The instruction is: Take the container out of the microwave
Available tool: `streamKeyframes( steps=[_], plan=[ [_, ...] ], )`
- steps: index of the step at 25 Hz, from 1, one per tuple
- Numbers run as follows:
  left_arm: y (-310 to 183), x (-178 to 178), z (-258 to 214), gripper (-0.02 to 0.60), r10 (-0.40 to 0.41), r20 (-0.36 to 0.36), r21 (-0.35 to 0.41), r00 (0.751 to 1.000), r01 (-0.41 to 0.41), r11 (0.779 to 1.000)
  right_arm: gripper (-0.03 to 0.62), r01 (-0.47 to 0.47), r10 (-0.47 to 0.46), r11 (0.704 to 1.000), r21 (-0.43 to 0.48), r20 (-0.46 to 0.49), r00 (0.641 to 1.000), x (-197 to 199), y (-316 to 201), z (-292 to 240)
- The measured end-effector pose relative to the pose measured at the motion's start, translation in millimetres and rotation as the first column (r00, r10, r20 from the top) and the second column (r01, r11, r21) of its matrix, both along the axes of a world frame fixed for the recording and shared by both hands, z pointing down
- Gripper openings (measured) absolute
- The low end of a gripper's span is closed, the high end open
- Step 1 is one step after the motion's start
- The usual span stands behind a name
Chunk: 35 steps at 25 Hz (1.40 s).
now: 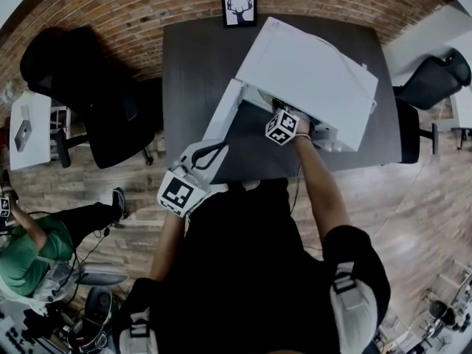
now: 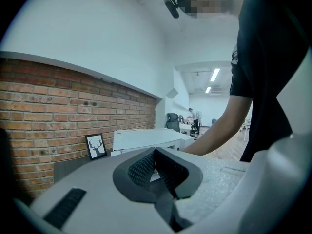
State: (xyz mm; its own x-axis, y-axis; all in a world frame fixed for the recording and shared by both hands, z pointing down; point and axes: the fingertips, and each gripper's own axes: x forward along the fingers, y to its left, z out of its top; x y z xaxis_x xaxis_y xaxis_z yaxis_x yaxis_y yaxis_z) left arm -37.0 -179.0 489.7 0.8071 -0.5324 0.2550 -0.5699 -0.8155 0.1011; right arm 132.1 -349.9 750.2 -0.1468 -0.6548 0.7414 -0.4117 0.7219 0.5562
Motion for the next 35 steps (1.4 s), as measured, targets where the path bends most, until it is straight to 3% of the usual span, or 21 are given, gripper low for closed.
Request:
streamKeyframes(
  steps=[14,35],
  plan=[
    [1,1,-2,0.002,0.04,-0.005,0.018,0.999,-0.04,0.999,0.035,0.041,-0.041,0.999,0.008,-0.01,0.999,-14,34,-9],
    [23,22,4,0.002,0.172,-0.011,0.043,0.985,-0.172,0.984,0.035,0.07,-0.068,0.996,0.06,-0.032,0.997,-23,102,-35]
  ],
)
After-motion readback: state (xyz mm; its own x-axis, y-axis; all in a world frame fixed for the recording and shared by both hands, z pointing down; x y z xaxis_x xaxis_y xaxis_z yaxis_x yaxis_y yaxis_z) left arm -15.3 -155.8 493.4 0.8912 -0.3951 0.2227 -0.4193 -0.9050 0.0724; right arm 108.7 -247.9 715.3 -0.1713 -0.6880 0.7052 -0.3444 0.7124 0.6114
